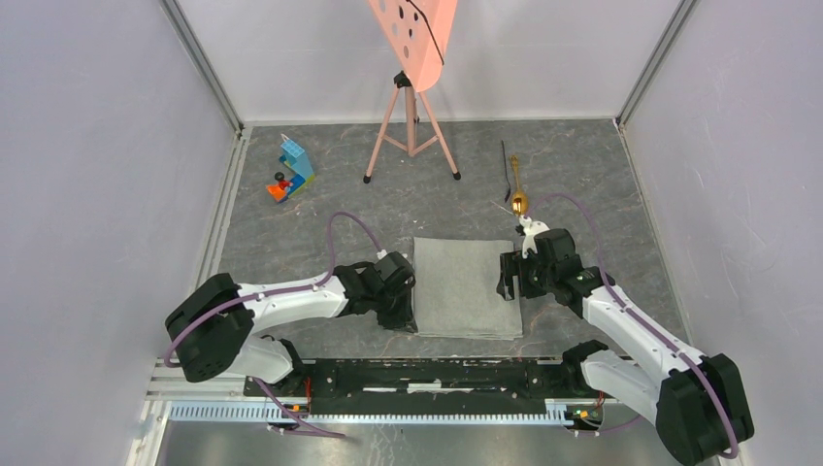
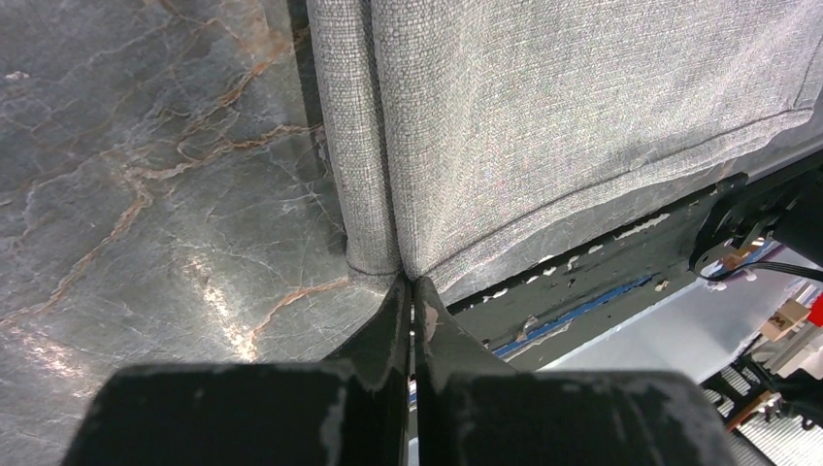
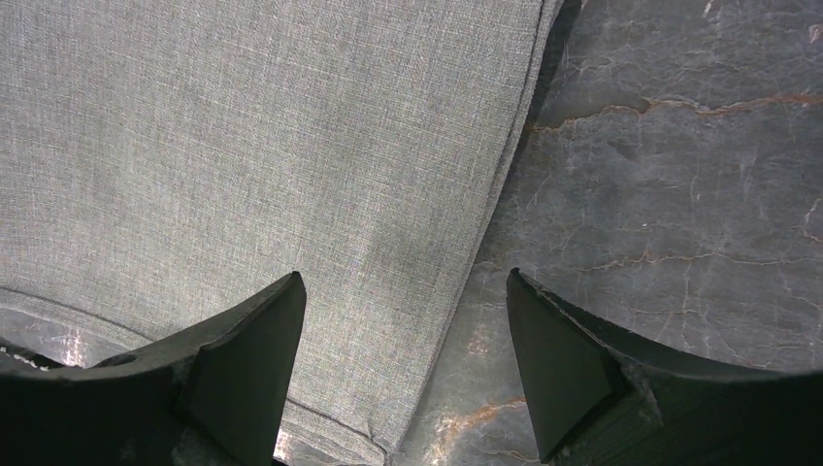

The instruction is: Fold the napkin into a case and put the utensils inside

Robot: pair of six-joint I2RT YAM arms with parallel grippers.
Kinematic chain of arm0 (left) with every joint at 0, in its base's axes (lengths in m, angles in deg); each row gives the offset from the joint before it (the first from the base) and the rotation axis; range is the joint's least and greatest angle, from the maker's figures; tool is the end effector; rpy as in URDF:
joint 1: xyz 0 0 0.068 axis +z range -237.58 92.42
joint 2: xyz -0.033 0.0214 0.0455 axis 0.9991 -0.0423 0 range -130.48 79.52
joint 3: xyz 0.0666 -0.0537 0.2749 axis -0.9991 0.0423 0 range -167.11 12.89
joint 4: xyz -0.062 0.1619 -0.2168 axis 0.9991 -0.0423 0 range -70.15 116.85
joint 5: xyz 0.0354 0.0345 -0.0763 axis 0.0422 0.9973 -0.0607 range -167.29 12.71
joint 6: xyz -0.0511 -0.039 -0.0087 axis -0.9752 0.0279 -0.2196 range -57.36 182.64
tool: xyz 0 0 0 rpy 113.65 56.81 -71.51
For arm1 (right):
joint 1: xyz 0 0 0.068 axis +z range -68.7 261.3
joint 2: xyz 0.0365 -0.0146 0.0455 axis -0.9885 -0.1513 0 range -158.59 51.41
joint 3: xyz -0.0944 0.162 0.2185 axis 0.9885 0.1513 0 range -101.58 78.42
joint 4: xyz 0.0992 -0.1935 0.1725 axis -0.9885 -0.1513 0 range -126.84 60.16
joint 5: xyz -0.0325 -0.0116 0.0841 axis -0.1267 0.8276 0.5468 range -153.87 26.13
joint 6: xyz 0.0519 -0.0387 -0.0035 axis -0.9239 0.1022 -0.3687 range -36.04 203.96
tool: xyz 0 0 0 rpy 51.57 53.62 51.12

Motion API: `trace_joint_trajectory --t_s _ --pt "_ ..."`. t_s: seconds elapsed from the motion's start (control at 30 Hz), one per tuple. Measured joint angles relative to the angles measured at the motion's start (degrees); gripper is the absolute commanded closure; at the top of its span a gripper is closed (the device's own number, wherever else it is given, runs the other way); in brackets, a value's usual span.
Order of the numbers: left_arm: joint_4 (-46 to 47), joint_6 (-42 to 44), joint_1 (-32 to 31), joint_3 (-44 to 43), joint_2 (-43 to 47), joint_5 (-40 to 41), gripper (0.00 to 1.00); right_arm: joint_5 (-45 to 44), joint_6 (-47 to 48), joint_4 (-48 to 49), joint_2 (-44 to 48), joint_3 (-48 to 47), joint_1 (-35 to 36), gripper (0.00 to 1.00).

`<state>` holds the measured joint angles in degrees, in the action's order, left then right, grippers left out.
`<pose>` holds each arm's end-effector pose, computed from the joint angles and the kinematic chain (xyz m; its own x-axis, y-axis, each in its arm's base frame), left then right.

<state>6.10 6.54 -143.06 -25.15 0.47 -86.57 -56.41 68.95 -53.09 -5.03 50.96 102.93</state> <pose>0.1421 -0.2212 0.1521 -0.9893 -0.0071 -0.1460 0.0633 0.8793 -0.4719 0.1833 0.0797 0.1738 -0.8236 -0.0504 -0.5650 -0.2342 0.9374 0.2578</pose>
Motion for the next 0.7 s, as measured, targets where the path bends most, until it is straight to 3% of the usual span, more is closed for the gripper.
trace_joint_trajectory --t_s 0.5,0.7 --pt "-6.3 0.0 -0.3 -1.0 5.4 3.8 0.97 0.0 0.3 -0.2 2.3 0.0 0.0 0.18" --pt "-7.2 0.0 -0.2 -0.7 5.0 6.2 0.93 0.6 0.3 -0.2 2.3 0.6 0.0 0.18"
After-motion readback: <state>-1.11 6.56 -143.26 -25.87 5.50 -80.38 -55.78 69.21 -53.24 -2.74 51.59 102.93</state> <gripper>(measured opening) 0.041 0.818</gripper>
